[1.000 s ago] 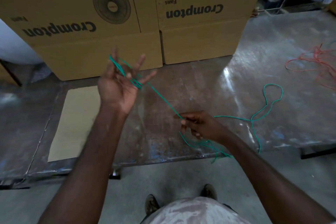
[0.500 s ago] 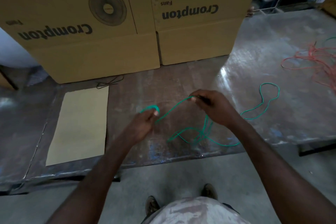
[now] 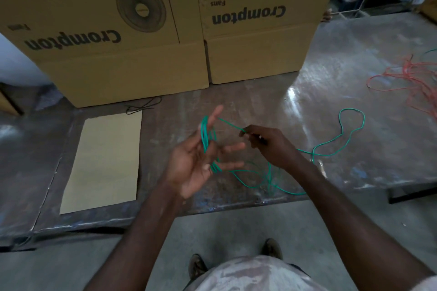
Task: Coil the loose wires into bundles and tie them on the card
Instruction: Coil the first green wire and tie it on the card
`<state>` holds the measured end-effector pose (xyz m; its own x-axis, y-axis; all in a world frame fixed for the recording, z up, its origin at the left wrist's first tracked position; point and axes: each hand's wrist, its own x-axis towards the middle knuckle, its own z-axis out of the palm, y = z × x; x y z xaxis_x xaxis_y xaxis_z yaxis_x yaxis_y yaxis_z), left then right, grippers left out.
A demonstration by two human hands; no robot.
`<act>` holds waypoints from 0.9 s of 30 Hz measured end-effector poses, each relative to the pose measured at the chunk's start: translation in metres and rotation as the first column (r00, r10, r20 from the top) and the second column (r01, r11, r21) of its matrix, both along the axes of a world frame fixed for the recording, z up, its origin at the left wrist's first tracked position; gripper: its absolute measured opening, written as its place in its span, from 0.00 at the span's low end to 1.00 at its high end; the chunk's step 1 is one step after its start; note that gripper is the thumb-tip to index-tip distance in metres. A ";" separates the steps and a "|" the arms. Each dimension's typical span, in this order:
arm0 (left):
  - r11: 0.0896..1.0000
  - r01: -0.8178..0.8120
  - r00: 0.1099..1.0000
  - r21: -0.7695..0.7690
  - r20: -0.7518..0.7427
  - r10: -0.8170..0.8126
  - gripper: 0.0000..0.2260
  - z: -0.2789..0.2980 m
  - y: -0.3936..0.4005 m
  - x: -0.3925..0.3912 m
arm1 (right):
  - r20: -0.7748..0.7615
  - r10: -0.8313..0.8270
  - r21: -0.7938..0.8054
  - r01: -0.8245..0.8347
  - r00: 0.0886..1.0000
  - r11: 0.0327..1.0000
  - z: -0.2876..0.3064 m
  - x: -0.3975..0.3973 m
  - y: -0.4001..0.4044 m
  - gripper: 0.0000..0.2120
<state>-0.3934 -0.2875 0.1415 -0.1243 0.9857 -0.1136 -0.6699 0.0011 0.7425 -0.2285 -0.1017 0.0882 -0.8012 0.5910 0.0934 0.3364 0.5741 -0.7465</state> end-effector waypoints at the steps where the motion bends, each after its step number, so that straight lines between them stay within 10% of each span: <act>1: 0.999 -0.053 0.999 0.006 0.008 0.053 0.22 0.004 0.005 -0.006 | 0.021 0.007 -0.060 -0.006 1.000 0.998 -0.004 0.000 -0.004 0.13; 14: 0.804 -0.559 0.664 0.205 -0.470 0.582 0.22 0.017 0.058 -0.057 | 0.043 0.336 -0.337 -0.303 0.941 0.892 -0.005 -0.011 -0.064 0.20; 18: 0.843 -0.501 0.239 0.194 -0.906 0.351 0.20 -0.006 0.045 -0.058 | 0.109 0.333 -0.321 -0.284 0.937 0.903 0.013 -0.011 -0.055 0.20; 22: 0.926 -0.360 -0.059 0.113 -0.993 0.099 0.14 -0.039 0.029 -0.059 | 0.209 0.354 -0.337 -0.272 0.912 0.901 0.026 -0.007 -0.040 0.20; 27: 0.977 -0.195 0.037 -0.091 -0.996 -0.085 0.18 -0.070 0.006 -0.054 | 0.215 0.269 -0.325 -0.191 0.939 0.926 0.034 0.001 -0.018 0.15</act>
<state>-0.4479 -0.2813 0.0717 -0.3077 0.9509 0.0320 0.7025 0.2044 0.6817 -0.2271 -0.1196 0.1225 -0.8919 0.3565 -0.2781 0.4199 0.4253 -0.8017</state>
